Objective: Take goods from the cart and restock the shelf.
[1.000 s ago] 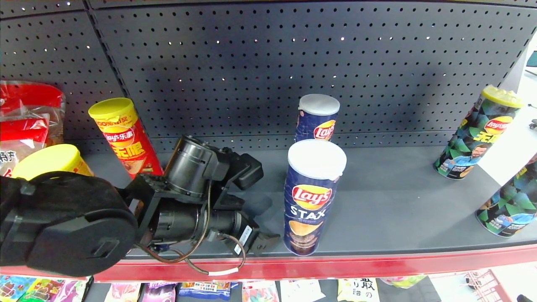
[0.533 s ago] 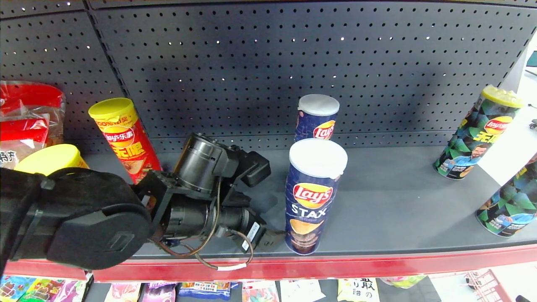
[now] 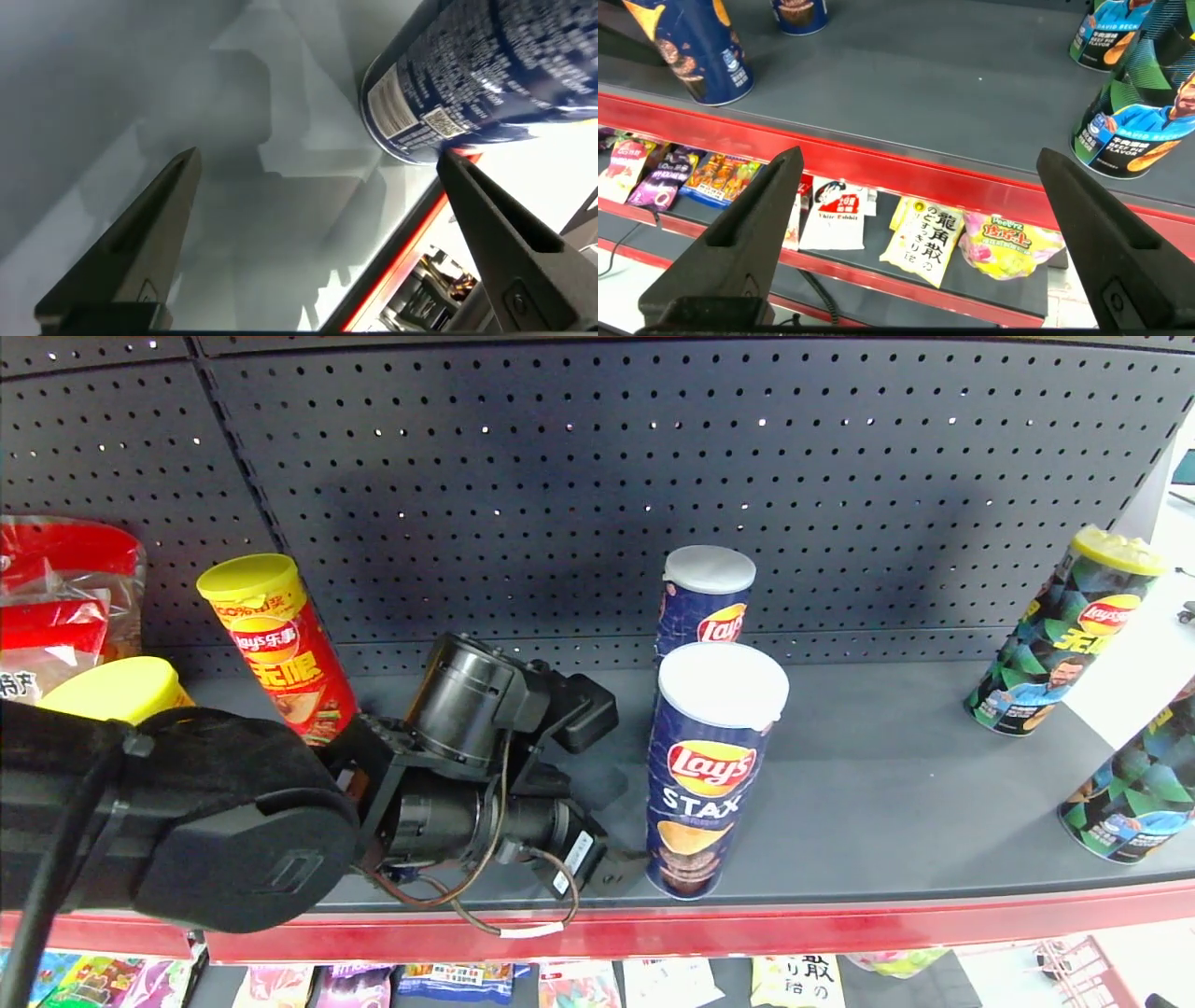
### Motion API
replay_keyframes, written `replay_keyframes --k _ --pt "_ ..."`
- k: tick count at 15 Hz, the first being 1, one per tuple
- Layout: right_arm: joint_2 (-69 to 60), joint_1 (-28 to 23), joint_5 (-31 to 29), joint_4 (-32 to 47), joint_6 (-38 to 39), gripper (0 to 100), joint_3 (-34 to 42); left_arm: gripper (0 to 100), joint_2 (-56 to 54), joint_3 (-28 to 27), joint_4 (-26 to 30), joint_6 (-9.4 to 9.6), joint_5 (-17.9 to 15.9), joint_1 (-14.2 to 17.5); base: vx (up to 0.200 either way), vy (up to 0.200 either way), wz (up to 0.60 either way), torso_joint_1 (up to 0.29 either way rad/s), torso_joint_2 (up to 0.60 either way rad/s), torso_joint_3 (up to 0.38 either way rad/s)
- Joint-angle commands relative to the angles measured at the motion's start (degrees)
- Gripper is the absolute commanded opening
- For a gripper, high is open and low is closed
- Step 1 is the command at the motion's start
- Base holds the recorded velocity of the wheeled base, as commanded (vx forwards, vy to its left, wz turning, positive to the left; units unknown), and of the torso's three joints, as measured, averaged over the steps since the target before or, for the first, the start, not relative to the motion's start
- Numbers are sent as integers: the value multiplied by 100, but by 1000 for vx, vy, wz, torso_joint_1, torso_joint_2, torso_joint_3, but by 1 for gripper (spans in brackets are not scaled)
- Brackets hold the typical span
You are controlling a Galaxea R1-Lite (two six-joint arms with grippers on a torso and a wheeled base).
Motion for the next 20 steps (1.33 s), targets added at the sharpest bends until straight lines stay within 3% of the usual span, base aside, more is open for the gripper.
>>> replay_keyframes --k 1,8,20 --pt "26 4 2 -4 -3 100 2 100 46 -69 3 -3 7 -45 0 0 0 0 0 0" --pt "8 4 2 -4 -3 100 2 100 -288 397 3 -3 24 272 0 0 0 0 0 0" --pt "-1 4 2 -4 -3 100 2 100 20 -16 -6 -3 15 122 0 0 0 0 0 0"
